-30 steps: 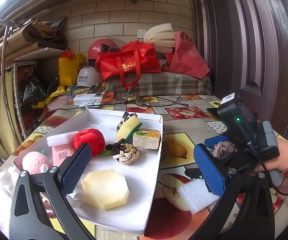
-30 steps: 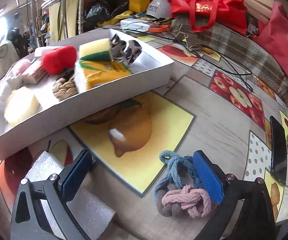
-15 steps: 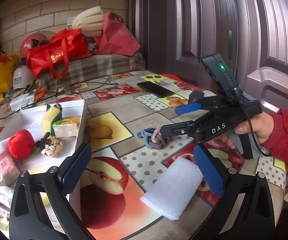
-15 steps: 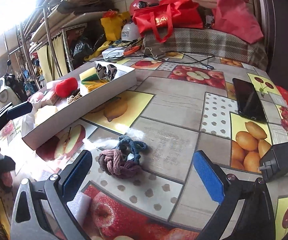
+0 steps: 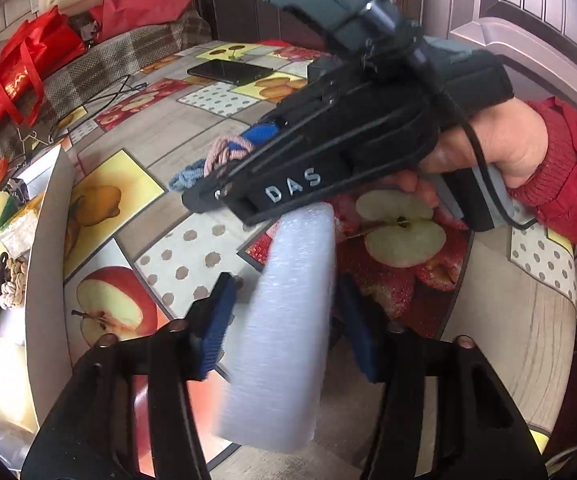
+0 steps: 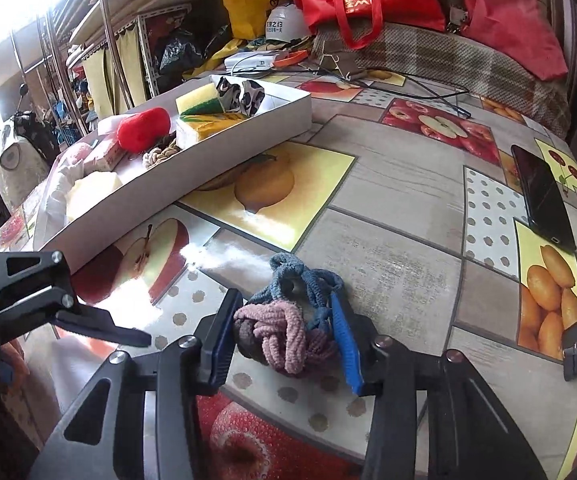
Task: Organize soft objects
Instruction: 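Carry the foam sheet and rope toy into the white box and open both tools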
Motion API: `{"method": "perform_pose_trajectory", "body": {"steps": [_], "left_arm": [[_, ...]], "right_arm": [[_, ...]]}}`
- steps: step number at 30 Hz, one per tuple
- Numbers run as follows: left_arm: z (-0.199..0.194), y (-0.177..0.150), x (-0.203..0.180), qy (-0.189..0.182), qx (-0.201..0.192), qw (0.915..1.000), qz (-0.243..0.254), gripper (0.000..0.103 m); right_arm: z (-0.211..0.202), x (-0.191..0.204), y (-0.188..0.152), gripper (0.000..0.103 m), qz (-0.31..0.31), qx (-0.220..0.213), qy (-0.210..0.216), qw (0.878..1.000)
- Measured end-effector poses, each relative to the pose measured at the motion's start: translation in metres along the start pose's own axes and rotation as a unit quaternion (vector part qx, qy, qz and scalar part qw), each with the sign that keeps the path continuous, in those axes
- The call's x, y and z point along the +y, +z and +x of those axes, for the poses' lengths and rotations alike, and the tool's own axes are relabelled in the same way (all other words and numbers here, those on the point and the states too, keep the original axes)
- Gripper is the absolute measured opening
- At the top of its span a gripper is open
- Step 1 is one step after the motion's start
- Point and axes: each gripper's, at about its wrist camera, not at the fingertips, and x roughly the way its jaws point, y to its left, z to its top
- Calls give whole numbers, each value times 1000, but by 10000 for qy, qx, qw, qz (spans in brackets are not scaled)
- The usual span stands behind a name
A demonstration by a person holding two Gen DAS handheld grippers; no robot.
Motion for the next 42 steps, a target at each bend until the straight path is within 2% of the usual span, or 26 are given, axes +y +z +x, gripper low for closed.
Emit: {"method": "perform_pose_trajectory", "body": {"steps": [2, 6, 9, 16, 22, 26, 30, 33, 35, 42], "left_arm": [[-1, 0, 0, -8, -21, 10000, 6, 21], [-4, -1, 2, 90, -107, 9999, -38, 19], [-13, -3, 3, 196, -352, 9992, -68, 19], [-42, -8, 19, 612, -1067, 9910, -525, 19], [-65, -18, 30, 1277, -1674, 9728, -965, 19], [-82, -27, 34, 1737, -2022, 9558, -1243, 19], [-93, -37, 47, 2182, -2184, 9364, -1667, 19], [-98, -44, 57, 2353, -2242, 9251, -1964, 19], [-100, -47, 59, 2415, -2274, 9209, -2049, 19], [-105, -55, 68, 2567, -2258, 9155, -2122, 19]], "right_arm": [[-5, -8, -2, 40, 185, -69, 6, 9998], [-20, -18, -7, 39, 462, -350, -47, 9983], [-37, -19, -11, 38, 557, -736, -180, 9956], [-74, -9, -22, 38, 520, -1653, -873, 9810], [-91, 2, -30, 38, 458, -2180, -1353, 9654], [-99, 9, -34, 38, 514, -2416, -1490, 9575], [-103, 19, -38, 38, 507, -2564, -1538, 9529], [-100, 29, -37, 38, 407, -2571, -1521, 9535], [-97, 35, -36, 38, 332, -2567, -1475, 9546], [-81, 60, -24, 38, 58, -2533, -1244, 9593]]}}
